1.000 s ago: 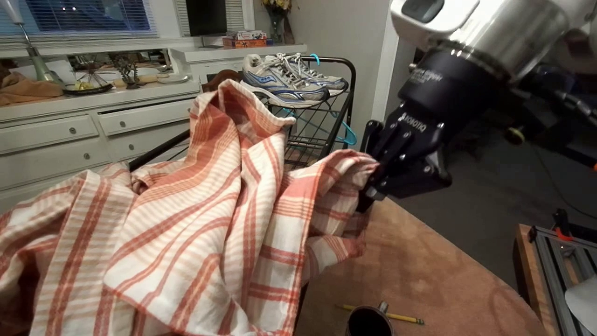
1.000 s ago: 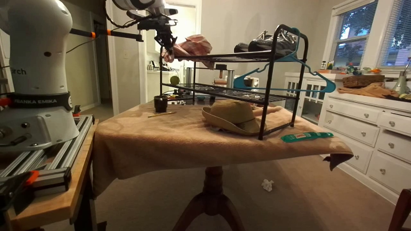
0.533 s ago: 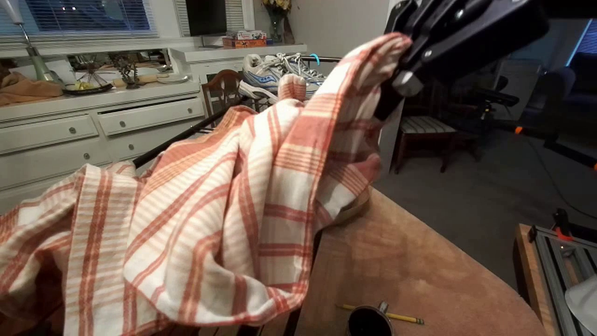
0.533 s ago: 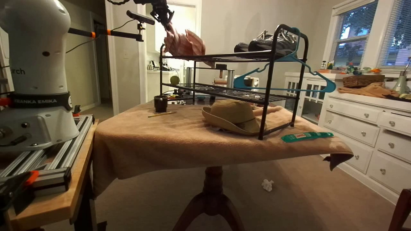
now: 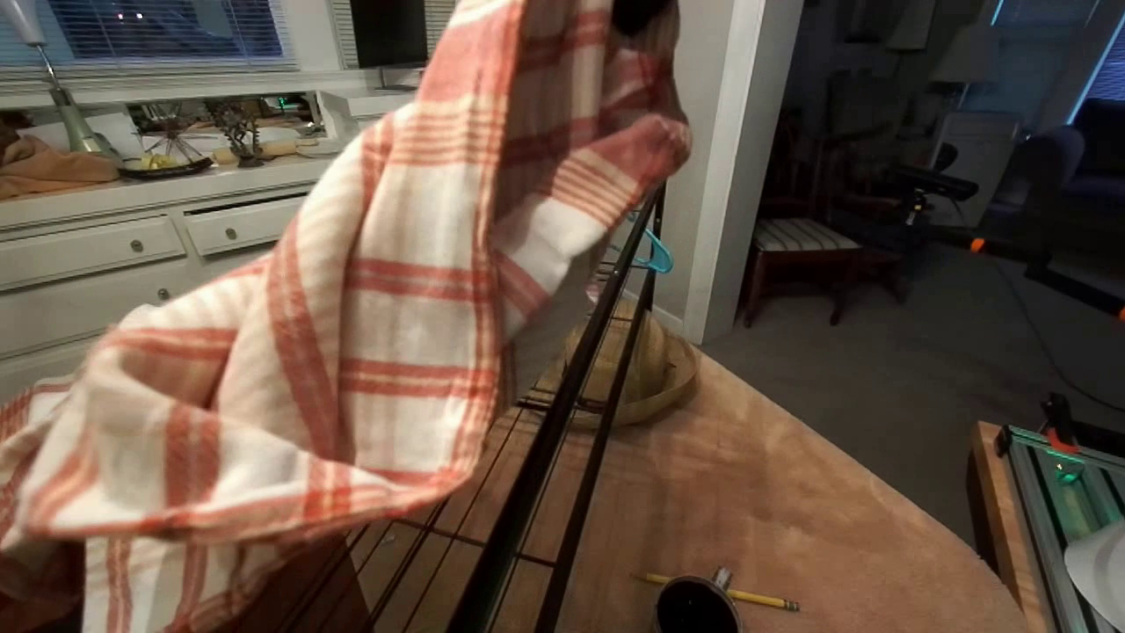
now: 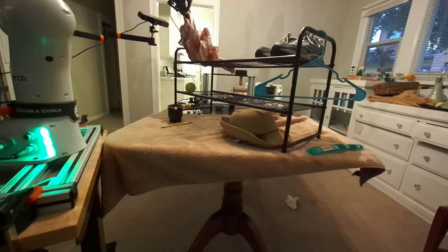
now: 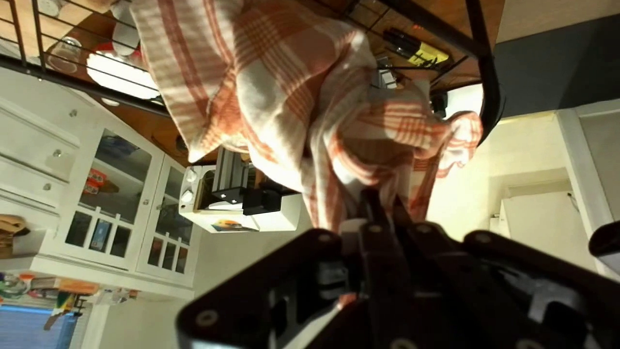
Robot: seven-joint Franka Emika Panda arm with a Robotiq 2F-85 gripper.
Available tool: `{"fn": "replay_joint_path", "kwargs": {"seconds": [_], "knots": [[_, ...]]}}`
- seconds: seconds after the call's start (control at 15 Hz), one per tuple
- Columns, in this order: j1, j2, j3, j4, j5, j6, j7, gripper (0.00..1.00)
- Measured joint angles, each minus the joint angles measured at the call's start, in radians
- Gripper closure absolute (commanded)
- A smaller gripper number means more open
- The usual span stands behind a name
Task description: Fold the blanket in half
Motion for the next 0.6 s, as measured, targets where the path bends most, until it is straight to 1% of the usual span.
{"fn": "replay_joint_path", "kwargs": {"seconds": [0.33, 0.6], "knots": [[-0.031, -0.005, 0.001, 0.034, 0.000, 0.000, 0.001, 0.99], [-0.043, -0.011, 0.002, 0.039, 0.000, 0.000, 0.010, 0.99]]}}
